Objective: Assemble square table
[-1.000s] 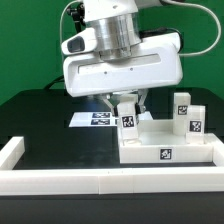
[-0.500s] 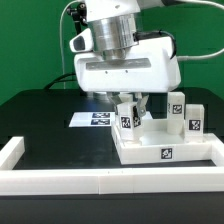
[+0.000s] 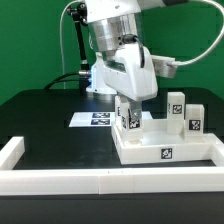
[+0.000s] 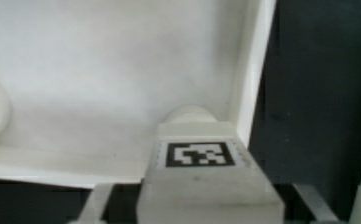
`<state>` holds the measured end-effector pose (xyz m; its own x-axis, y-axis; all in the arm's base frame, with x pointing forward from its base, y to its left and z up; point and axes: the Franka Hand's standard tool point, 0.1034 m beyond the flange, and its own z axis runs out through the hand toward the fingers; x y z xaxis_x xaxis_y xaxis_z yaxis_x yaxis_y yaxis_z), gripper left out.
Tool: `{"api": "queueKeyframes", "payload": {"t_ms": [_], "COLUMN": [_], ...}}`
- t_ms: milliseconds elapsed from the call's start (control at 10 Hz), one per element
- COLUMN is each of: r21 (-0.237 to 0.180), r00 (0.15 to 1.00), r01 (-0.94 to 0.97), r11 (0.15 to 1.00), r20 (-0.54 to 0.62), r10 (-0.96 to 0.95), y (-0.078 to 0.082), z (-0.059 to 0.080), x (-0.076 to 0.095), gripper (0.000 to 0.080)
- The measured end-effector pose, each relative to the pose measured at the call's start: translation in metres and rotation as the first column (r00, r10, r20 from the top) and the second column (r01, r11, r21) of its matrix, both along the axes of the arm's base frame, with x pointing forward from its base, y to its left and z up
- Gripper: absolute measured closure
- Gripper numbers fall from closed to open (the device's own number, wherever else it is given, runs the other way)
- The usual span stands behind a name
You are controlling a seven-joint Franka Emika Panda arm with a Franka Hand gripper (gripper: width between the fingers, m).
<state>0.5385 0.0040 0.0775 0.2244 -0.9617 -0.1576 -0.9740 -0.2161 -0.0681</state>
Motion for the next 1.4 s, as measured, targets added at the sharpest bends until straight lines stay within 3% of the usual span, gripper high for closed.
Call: {"api": "queueKeyframes", "payload": {"t_ms": [300, 500, 600, 700, 800, 900, 1100, 1400], "r21": [0.006, 0.006, 0.007, 0.007, 0.006, 0.002, -0.009, -0.058], "r00": [0.966, 0.967, 0.977, 0.984, 0.991, 1.0, 0.973, 0.847], "r01": [0.254, 0.252, 0.21, 0.174, 0.127, -0.003, -0.23, -0.528], "r11": [0.967, 0.968, 0.978, 0.985, 0.992, 1.0, 0.973, 0.848], "r20": [-0.049, -0.051, -0.044, -0.038, -0.032, -0.014, 0.024, 0.037], "r10": [-0.254, -0.251, -0.209, -0.173, -0.127, 0.003, 0.231, 0.53], "y": [0.0, -0.0001, 0.0001, 0.0003, 0.0015, 0.0023, -0.0002, -0.0015], "z": [-0.0006, -0.0006, -0.0008, -0.0009, -0.0009, -0.0012, -0.0014, -0.0019], "x": [0.0031, 0.0032, 0.003, 0.003, 0.0027, 0.002, 0.0018, 0.0006], "gripper": [0.0509, 0.0488, 0.0488, 0.0284, 0.0284, 0.018, 0.0156, 0.015]}}
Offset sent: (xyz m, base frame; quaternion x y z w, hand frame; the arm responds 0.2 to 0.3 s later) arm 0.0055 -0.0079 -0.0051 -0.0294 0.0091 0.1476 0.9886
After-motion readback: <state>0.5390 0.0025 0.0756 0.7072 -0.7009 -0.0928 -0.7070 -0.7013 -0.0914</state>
